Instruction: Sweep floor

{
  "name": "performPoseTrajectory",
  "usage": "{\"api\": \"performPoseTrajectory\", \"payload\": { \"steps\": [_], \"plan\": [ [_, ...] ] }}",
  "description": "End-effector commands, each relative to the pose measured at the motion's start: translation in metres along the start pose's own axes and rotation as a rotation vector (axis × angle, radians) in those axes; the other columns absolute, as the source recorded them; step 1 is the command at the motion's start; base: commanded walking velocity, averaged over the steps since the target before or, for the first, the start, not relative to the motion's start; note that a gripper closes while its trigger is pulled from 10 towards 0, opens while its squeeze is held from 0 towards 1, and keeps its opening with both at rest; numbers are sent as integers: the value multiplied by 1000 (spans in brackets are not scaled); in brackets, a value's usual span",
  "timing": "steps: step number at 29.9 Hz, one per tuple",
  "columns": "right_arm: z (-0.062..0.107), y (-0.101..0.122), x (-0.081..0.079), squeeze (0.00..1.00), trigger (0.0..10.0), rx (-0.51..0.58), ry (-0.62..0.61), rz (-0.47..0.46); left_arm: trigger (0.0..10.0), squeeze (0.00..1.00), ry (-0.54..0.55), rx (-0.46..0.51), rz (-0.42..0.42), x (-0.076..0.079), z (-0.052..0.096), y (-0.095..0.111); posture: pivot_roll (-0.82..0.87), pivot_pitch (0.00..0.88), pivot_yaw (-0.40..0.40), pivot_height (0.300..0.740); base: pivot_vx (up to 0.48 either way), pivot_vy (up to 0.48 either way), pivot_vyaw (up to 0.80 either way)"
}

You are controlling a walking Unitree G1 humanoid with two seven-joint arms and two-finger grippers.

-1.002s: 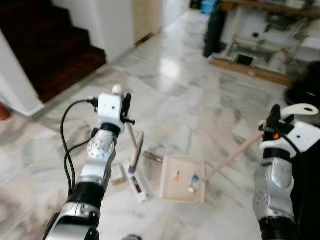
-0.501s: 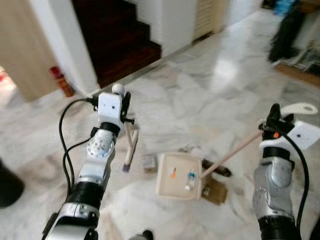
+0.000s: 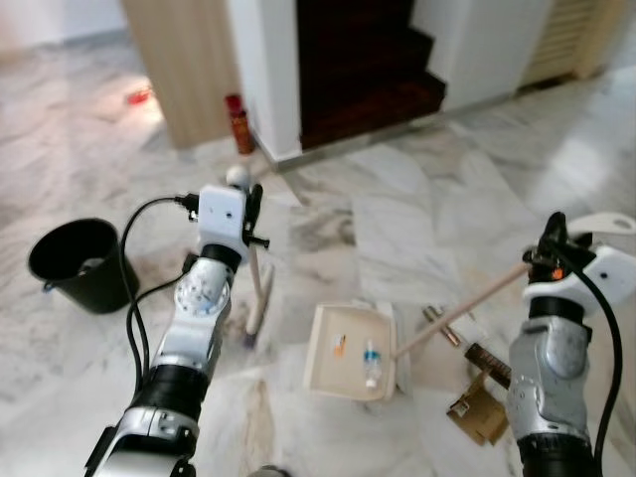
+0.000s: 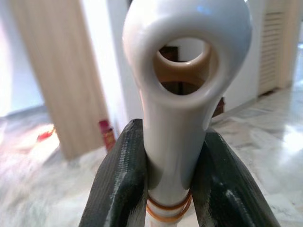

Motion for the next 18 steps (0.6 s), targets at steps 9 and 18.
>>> {"api": "performPoseTrajectory", "payload": {
  "steps": [9, 18],
  "plan": [
    [-4, 12, -6, 0, 10000, 47, 8, -56, 10000, 0, -2, 44, -16, -2, 0, 11, 119, 104, -21, 740, 0, 0, 0],
    [-5, 14, -6, 0, 10000, 54, 6, -73, 10000, 0, -11, 40, 0, 1, 1, 11, 121, 92, -16, 740, 0, 54, 0]
  ]
}}
Point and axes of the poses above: a point about 5 cm out from each wrist's last joint towards the gripper, its own z axis pointing back from the gripper into the wrist, its own y axis along the axis of the wrist's last joint, x = y × z, the point moved 1 cm from there along -z, pointing out of the wrist towards the gripper, and after that the axes turned 8 degrees about z, right-handed, at the moved point
